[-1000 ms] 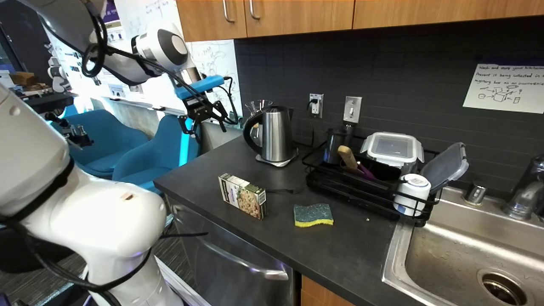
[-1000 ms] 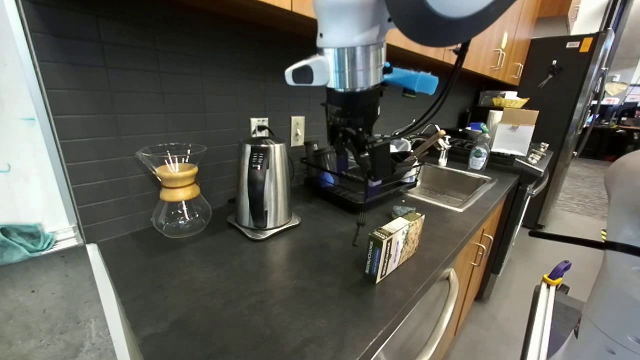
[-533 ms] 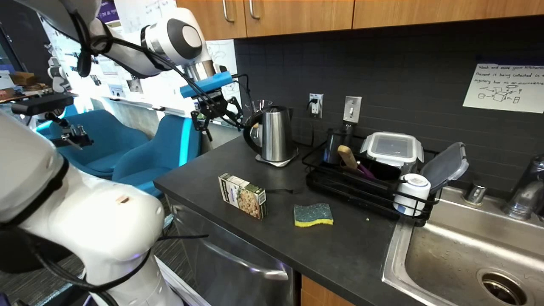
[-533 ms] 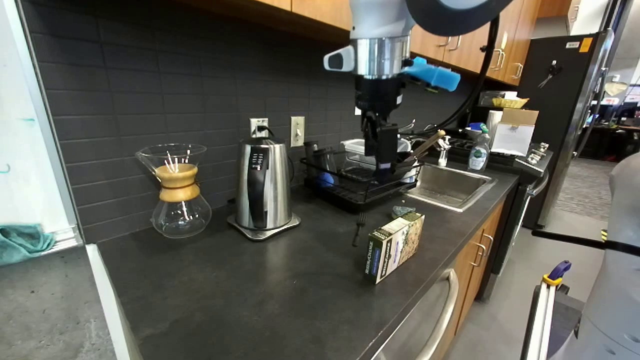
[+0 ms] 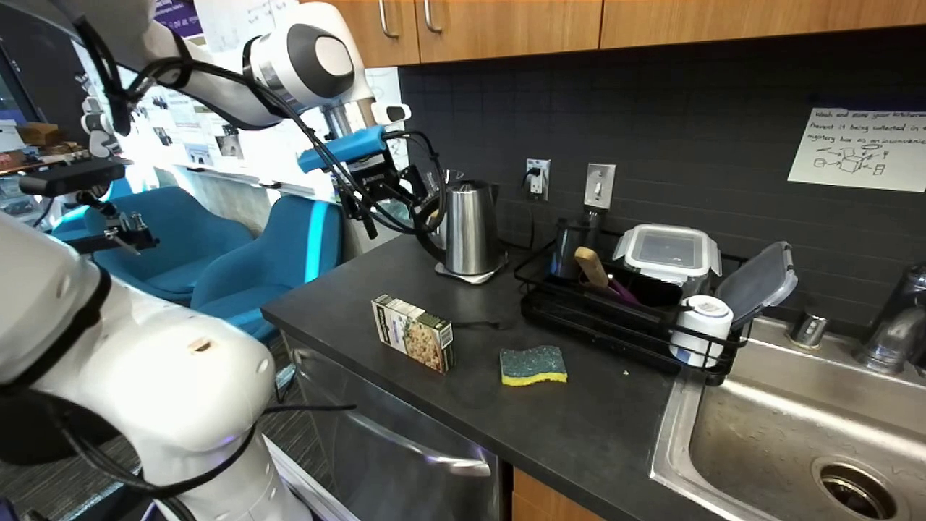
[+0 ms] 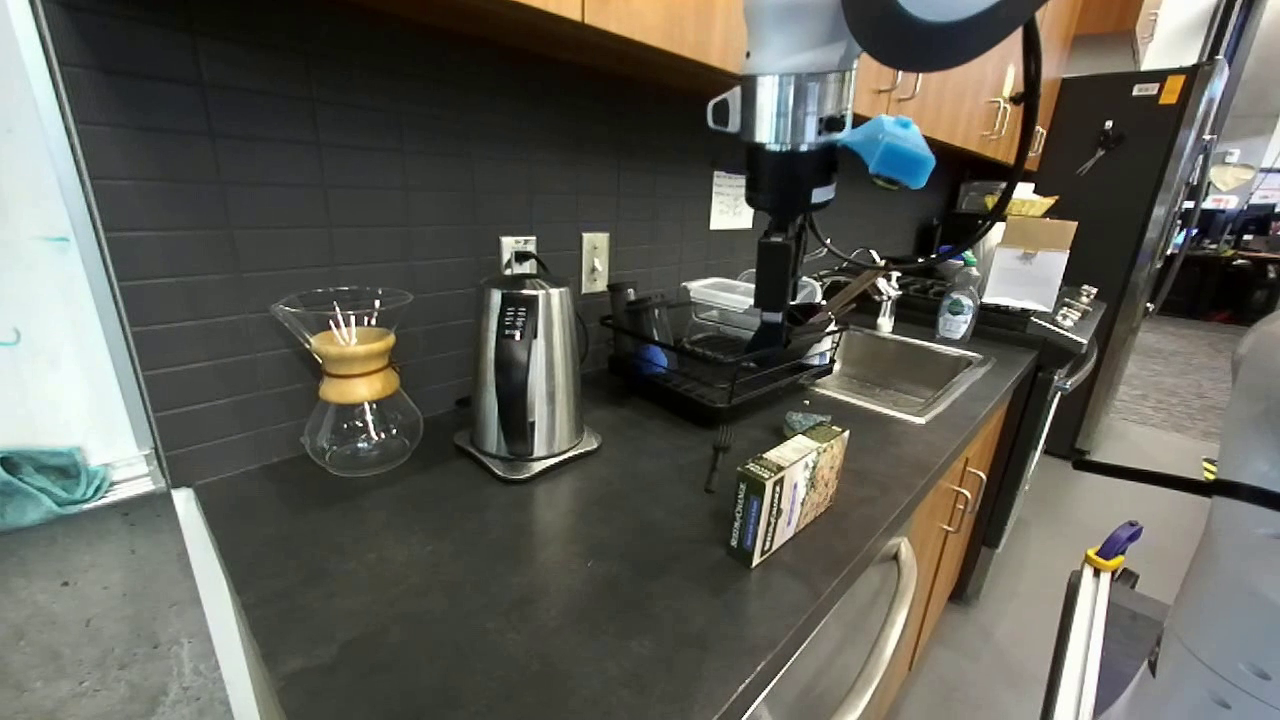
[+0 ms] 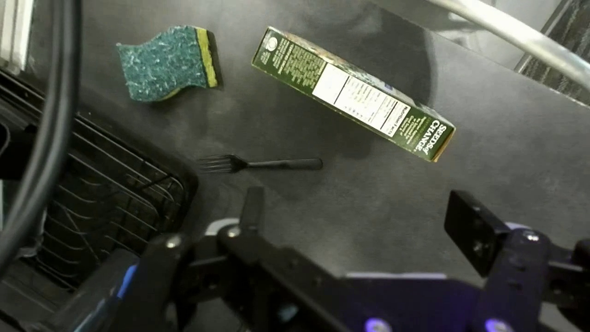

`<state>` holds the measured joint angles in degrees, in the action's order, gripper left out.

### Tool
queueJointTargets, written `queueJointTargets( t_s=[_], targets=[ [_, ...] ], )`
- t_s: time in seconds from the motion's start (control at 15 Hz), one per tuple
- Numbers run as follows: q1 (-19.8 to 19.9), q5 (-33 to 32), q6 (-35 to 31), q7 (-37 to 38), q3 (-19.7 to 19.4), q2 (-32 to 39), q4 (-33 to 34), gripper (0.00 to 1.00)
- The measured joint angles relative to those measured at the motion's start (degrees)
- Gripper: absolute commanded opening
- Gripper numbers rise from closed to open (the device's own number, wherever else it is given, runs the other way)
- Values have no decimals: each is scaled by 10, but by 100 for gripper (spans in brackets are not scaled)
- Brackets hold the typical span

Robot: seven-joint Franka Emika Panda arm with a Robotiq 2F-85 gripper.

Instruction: Move the box forward

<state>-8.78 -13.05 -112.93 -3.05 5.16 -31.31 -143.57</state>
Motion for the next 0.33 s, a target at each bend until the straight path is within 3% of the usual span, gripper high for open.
queueJointTargets(
  t_s=[0.33],
  targets=[
    [8, 9, -3, 57, 3, -9, -5, 100]
  ],
)
